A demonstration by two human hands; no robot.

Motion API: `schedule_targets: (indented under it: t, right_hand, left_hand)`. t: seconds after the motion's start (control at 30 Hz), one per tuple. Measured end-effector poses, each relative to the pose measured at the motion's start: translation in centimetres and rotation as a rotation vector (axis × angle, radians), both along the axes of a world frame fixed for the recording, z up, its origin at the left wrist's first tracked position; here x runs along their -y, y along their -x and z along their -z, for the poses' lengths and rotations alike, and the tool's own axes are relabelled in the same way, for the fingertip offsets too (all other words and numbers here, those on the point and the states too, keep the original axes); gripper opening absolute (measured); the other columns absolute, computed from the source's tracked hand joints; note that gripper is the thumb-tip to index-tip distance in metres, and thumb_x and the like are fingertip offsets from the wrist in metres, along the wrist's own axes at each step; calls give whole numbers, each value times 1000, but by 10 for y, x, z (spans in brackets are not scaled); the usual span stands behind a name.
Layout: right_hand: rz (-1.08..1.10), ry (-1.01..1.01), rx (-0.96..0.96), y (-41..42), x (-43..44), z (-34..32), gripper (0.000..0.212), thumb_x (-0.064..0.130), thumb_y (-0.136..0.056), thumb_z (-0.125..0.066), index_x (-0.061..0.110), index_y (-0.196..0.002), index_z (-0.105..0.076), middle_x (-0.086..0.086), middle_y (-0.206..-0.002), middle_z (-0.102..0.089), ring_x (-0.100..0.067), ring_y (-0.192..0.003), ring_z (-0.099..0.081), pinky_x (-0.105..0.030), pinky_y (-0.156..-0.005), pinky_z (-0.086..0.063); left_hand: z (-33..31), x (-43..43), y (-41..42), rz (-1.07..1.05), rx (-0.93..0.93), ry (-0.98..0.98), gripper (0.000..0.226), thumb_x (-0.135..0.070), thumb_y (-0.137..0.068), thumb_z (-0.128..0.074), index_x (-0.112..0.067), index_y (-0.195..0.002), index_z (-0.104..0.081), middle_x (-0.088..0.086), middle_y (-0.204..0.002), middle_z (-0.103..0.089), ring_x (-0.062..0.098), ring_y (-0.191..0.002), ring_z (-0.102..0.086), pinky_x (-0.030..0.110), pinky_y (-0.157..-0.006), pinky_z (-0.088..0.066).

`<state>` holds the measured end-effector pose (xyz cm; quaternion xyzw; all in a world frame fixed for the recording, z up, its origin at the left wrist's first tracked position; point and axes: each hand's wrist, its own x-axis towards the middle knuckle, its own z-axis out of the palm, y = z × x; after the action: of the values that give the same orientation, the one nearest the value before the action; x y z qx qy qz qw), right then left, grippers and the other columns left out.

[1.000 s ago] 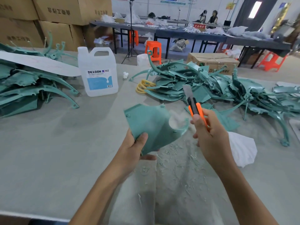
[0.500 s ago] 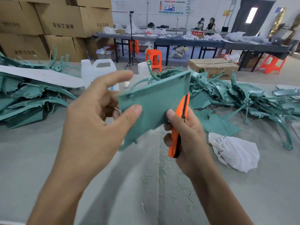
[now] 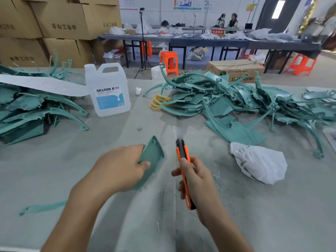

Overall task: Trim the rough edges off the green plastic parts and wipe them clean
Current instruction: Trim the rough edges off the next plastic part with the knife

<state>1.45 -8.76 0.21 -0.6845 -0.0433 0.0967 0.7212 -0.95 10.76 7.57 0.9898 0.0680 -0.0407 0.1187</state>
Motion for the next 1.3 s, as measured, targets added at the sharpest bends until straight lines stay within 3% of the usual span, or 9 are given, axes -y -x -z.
schedule_targets:
  t: [0.13, 0.23, 0.47, 0.6, 0.7, 0.83, 1.3]
  right_hand:
    - [-53, 97, 59, 5, -1, 10, 36, 36, -105, -53, 64, -127, -50, 0, -84, -71, -14, -51, -54, -31, -47, -46]
    - [-65, 143, 84, 7, -3, 11, 45, 36, -105, -52, 73, -128, -44, 6, -81, -70, -10, -51, -53, -30, -47, -46]
    - [-116, 221, 155, 10, -8, 11, 46, 39, -104, -52, 73, -133, -40, 9, -83, -69, -3, -55, -57, -22, -51, -46]
    - [-114, 279, 162, 9, -9, 10, 44, 42, -104, -50, 71, -135, -38, 8, -79, -68, -2, -56, -58, -27, -57, -48]
    - [-133, 253, 125, 6, -13, 10, 43, 43, -104, -50, 70, -136, -40, 3, -76, -66, -5, -55, -57, -29, -54, -50]
    - [-135, 146, 44, 8, -26, 14, 42, 43, -103, -52, 69, -135, -43, 1, -74, -62, -13, -53, -54, -27, -45, -46]
    - [-174, 126, -17, 7, -26, 11, 40, 44, -104, -51, 68, -136, -44, -1, -72, -61, -16, -53, -56, -34, -49, -50]
  left_hand:
    - [15, 4, -18, 31, -146, -74, 15, -40, -93, -51, -25, -95, -52, 3, -102, -65, 28, -96, -62, 37, -82, -52]
    - [18, 5, -23, 35, -161, -55, 12, -35, -90, -51, -24, -93, -53, 3, -97, -65, 28, -91, -63, 39, -81, -54]
    - [16, 13, -26, 72, -166, -73, 15, -28, -87, -50, -24, -99, -57, 3, -97, -67, 28, -88, -64, 38, -78, -55]
    - [17, 13, -28, 79, -155, -83, 13, -28, -87, -49, -25, -98, -56, 3, -96, -66, 28, -87, -64, 37, -76, -54]
    - [19, 10, -28, 67, -131, -22, 6, -25, -86, -49, -26, -89, -54, -2, -86, -65, 23, -78, -64, 36, -71, -55]
    - [18, 4, -26, 33, -134, 37, 12, -25, -84, -49, -26, -92, -57, -1, -88, -67, 22, -79, -65, 39, -73, -57]
    - [21, 2, -24, 14, -110, 58, 8, -26, -87, -49, -26, -92, -56, -2, -91, -67, 23, -83, -64, 38, -76, -56]
